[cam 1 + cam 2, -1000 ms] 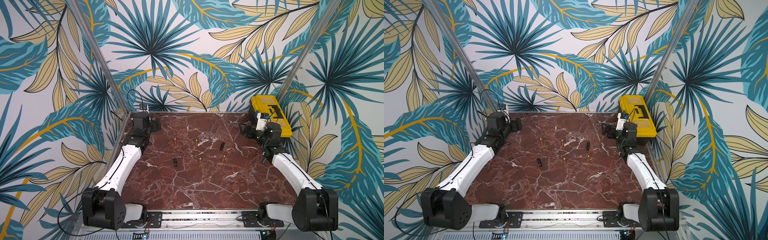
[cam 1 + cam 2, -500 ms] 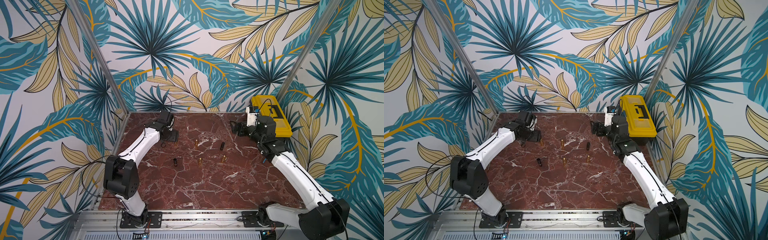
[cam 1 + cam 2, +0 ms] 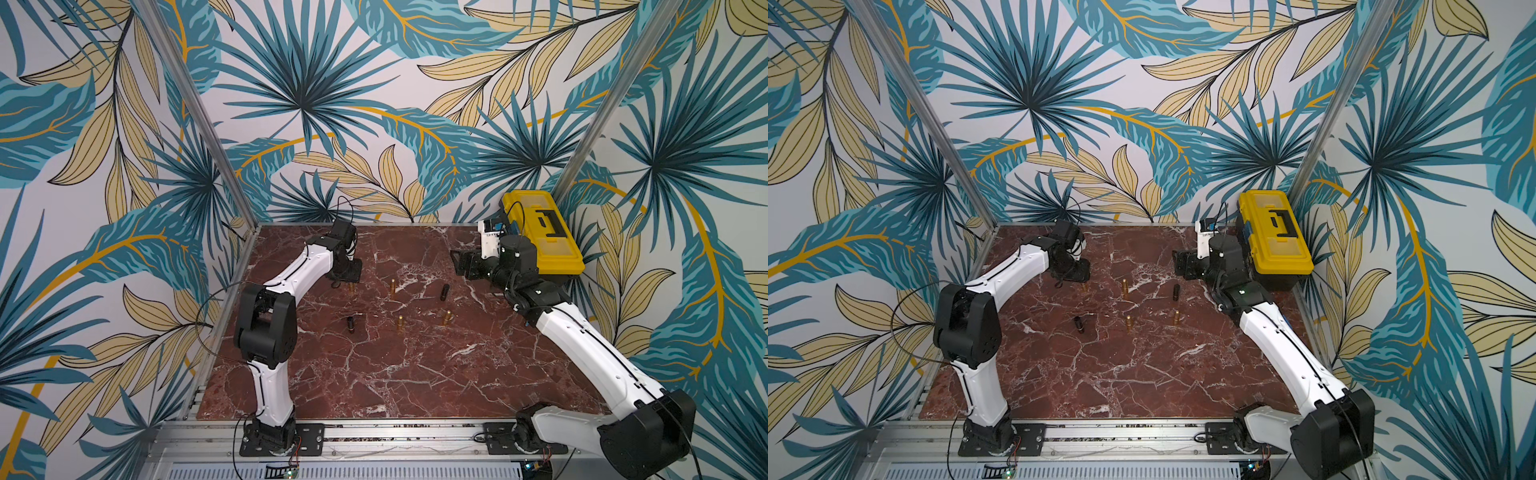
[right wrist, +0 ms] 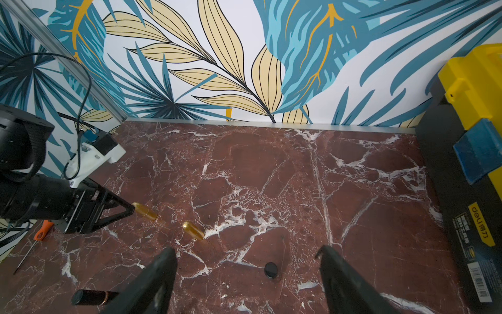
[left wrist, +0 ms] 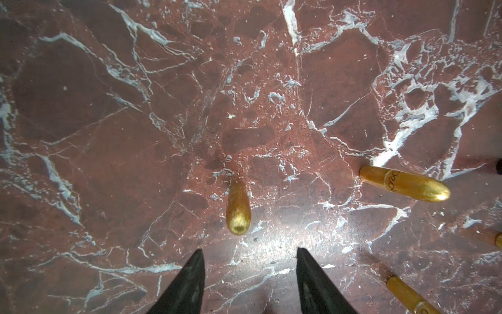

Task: Open the lipstick cap
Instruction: Pick up the lipstick at the center of the board.

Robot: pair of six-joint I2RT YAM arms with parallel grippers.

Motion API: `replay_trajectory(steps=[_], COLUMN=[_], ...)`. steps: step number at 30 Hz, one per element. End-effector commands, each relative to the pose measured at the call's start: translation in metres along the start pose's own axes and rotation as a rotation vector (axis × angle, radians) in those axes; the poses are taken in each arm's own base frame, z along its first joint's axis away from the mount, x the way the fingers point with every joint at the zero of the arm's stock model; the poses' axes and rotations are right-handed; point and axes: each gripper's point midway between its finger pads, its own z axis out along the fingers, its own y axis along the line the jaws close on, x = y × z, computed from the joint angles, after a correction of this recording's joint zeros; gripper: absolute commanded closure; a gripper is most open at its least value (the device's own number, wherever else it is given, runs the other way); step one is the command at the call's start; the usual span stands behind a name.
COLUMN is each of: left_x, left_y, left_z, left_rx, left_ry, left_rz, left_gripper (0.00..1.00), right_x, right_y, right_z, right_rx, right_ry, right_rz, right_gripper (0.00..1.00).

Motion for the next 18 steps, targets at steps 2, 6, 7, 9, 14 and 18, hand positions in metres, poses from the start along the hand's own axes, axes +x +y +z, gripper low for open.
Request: replay_trajectory(steps=[2,6,7,9,14,18], left_x=[-0.007,-0.009,-0.010,-0.012,-0.019,-0.017], left_y=[0.004,0.006,0.006,0.006,0.006,0.004], left_z=[0.007,0.017,0.019,0.022,0.025,0.030], left_rx=[-0.034,-0.046,-0.049,-0.054,-0.051,-0.044], left_ry=[-0.001,0.011,0.011,0.011,0.005,0.015], left_rz=[0.014,0.019,0.019,0.021,0.022,0.016], left_gripper=[0.45,0.45,0.45,0.46,0.52,0.53], right_x=[0.008,0.014,0.015,0.016,0.020,0.023], right_y=[0.001,0.001,0.001,0.002,0.001,0.001], right_z=[0.007,0.012,0.014,0.015,0.018,0.021], right_rx=[0.002,0.001,-0.002,-0.004,-0.001,-0.001], right_ry=[0.029,0.034,0.039,0.043,0.051,0.059], right_rz=[-0.016,-0.014,-0.015,-0.015,-0.024,-0.027], right_gripper=[0.20,0.22,0.22,0.23,0.24,0.25])
